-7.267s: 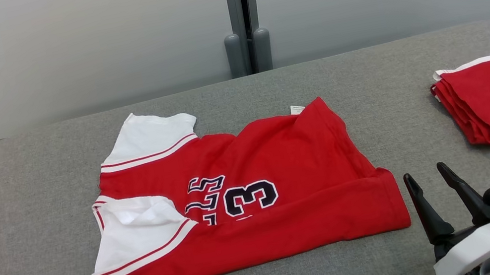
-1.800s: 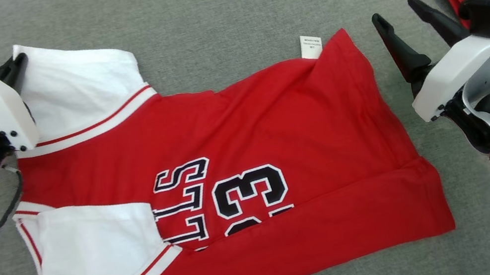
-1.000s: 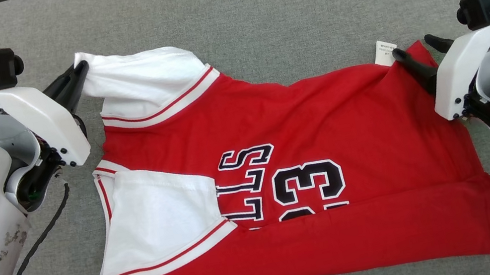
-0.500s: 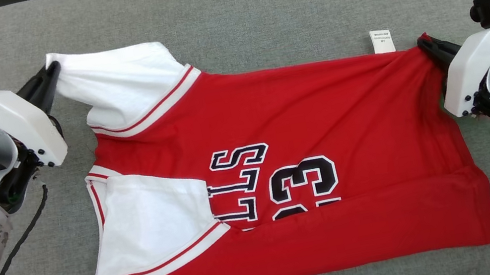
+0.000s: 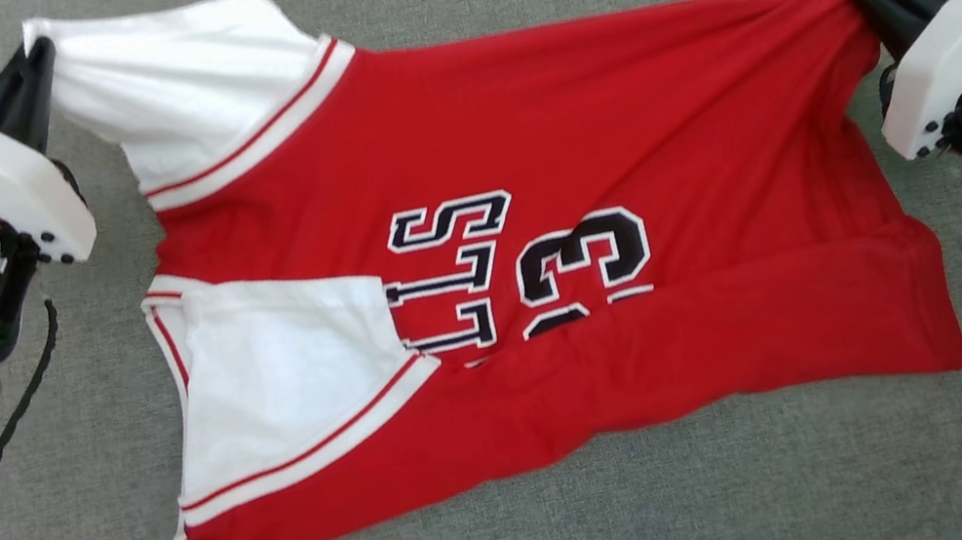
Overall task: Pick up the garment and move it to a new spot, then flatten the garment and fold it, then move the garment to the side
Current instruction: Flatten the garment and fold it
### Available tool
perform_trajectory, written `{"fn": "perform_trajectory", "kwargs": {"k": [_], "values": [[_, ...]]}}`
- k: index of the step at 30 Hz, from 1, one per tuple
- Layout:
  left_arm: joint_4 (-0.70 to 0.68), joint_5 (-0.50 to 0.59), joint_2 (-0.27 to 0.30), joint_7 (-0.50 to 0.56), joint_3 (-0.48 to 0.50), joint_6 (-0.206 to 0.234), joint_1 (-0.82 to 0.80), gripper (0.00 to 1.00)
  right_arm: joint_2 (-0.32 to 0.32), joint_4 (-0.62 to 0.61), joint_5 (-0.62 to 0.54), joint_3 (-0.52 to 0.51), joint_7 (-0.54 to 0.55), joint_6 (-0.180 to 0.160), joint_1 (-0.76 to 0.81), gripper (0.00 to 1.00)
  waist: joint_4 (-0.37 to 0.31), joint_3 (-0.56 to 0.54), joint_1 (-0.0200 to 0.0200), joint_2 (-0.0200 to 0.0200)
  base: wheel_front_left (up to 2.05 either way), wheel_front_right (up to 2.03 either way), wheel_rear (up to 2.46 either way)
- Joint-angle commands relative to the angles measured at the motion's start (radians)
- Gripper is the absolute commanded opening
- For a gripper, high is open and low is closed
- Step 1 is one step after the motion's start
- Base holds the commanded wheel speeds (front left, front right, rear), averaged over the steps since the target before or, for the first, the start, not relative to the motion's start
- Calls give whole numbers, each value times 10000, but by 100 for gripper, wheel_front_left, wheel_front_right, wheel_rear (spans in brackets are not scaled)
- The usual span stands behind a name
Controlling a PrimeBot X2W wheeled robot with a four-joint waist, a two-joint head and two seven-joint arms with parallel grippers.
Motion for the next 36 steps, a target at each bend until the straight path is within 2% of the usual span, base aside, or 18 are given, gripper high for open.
{"fn": "perform_trajectory", "kwargs": {"k": [1,10,17,24,28,31,36], "values": [[274,165,-28,-185,-35,0,-346,0,-86,244,-202,86,-175,-26,-301,0,-16,79,0,-1,0,0,0],[1392,968,-705,-940,-220,92,-1444,0,274,1131,-1155,578,-1346,-26,-1402,0,-28,368,0,-1,0,0,0],[1629,1244,-935,-1075,-220,35,-1111,0,471,1221,-1304,873,-1961,-24,-1097,0,34,141,0,-1,0,0,0],[902,1710,-599,-1086,-200,4,-359,0,188,542,-993,812,-2195,-24,-117,0,165,-493,0,-1,0,0,0],[156,1898,-340,-1088,-219,-3,329,0,-307,-48,-1322,793,-2191,-25,565,0,290,-942,0,-1,0,0,0],[-408,1961,-69,-1089,-454,-3,941,0,-446,-399,-1109,491,-2188,-25,1276,0,377,-1293,0,-1,0,0,0],[-1221,1969,306,-1057,-792,-5,1909,0,-780,-729,-782,598,-2191,-25,2388,0,585,-1945,0,-1,0,0,0]]}}
